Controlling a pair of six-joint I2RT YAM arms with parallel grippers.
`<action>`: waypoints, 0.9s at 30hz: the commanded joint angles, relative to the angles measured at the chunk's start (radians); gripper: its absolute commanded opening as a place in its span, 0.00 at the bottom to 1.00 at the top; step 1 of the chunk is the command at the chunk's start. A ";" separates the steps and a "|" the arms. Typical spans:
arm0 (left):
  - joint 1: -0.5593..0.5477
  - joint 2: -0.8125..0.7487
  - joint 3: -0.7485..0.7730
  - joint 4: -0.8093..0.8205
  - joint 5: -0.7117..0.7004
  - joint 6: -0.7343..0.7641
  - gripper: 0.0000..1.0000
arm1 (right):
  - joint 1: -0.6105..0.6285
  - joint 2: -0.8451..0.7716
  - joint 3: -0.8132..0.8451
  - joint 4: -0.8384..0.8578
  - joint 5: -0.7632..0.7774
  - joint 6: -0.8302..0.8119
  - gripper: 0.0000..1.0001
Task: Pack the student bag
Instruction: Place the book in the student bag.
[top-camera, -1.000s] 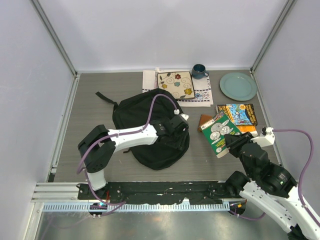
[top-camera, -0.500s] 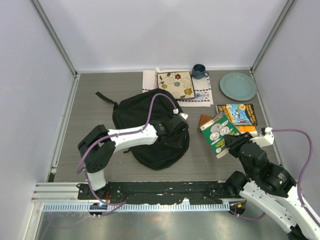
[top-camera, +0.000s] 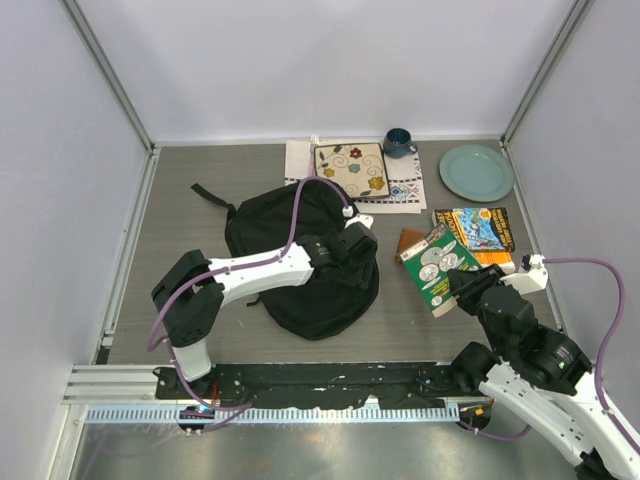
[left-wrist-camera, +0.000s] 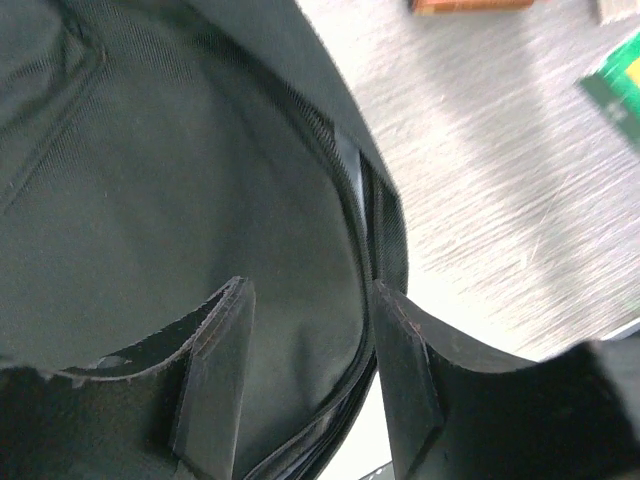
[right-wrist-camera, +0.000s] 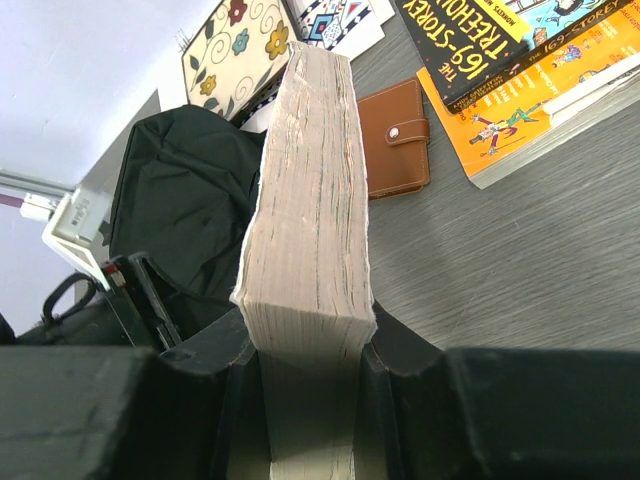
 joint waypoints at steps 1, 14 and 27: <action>0.010 0.021 0.067 0.017 -0.054 -0.034 0.54 | -0.001 -0.013 0.022 0.088 0.029 0.019 0.00; 0.016 0.087 0.113 0.004 -0.084 -0.067 0.57 | -0.002 -0.021 0.016 0.084 0.032 0.021 0.00; 0.016 0.137 0.159 -0.067 -0.102 -0.084 0.52 | -0.002 -0.026 0.013 0.082 0.032 0.022 0.01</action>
